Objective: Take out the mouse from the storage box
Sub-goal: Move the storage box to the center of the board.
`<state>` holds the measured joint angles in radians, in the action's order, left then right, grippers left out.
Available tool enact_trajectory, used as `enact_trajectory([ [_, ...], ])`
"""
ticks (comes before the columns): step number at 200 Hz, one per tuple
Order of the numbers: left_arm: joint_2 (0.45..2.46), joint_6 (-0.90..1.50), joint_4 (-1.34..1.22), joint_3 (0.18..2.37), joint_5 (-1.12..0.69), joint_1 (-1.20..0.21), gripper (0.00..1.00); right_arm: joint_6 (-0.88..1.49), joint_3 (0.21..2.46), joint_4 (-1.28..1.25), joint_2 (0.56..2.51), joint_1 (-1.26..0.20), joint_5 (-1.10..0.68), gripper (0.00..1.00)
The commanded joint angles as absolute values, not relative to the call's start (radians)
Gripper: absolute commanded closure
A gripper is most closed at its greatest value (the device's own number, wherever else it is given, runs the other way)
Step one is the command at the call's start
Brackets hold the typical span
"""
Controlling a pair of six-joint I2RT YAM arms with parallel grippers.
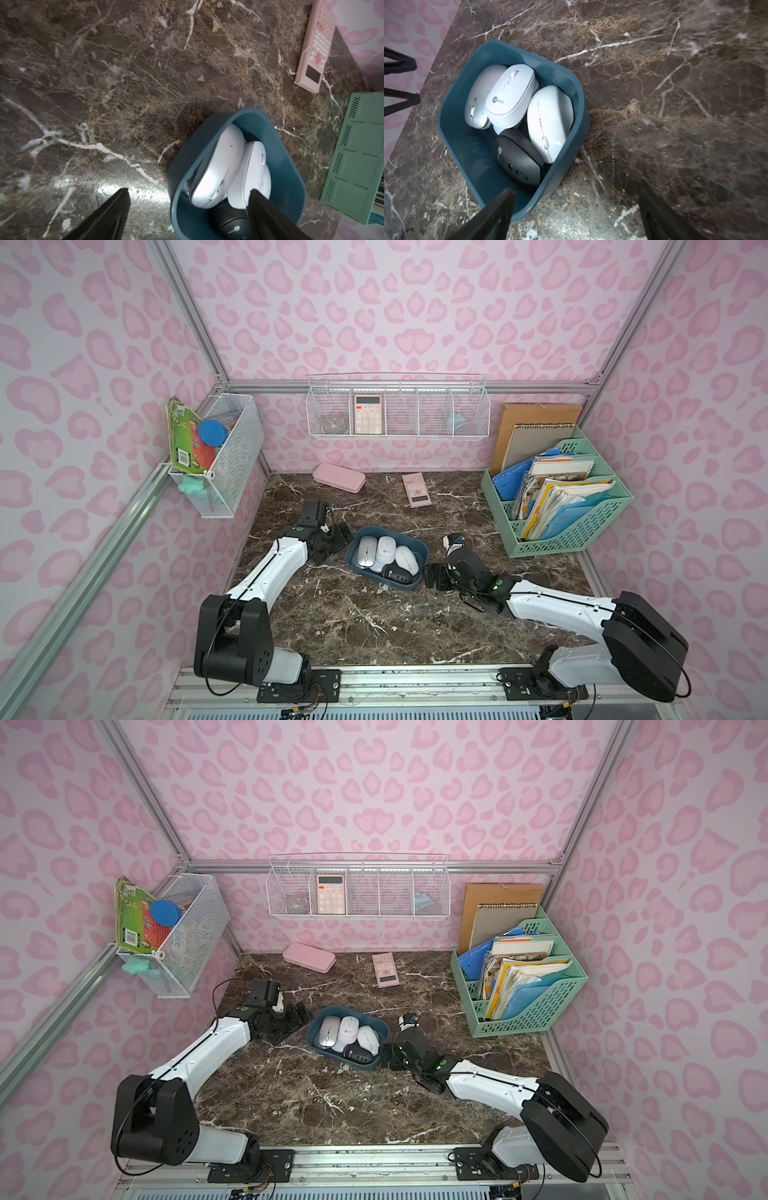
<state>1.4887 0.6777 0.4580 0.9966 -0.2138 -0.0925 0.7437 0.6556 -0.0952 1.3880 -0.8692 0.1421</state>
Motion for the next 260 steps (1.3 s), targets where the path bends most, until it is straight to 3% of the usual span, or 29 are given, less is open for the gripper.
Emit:
enact_trajectory([
  [1,1.557,0.686,0.359,1.014,-0.343,-0.076,0.09,0.758,0.694,-0.108,1.428,-0.876,0.091,0.04],
  [52,1.647,0.694,0.230,1.005,-0.500,-0.080,0.10,0.773,0.754,-0.101,1.529,-0.880,0.020,0.05],
  [96,1.642,0.688,0.198,0.973,-0.512,-0.126,0.11,0.767,0.806,-0.108,1.595,-0.880,-0.025,0.06],
  [201,1.534,0.789,0.148,0.871,-0.357,-0.356,0.15,0.730,0.827,-0.064,1.612,-0.788,-0.023,0.10],
  [260,1.516,0.788,0.184,0.857,-0.272,-0.371,0.15,0.696,0.793,-0.011,1.563,-0.752,0.028,0.08],
])
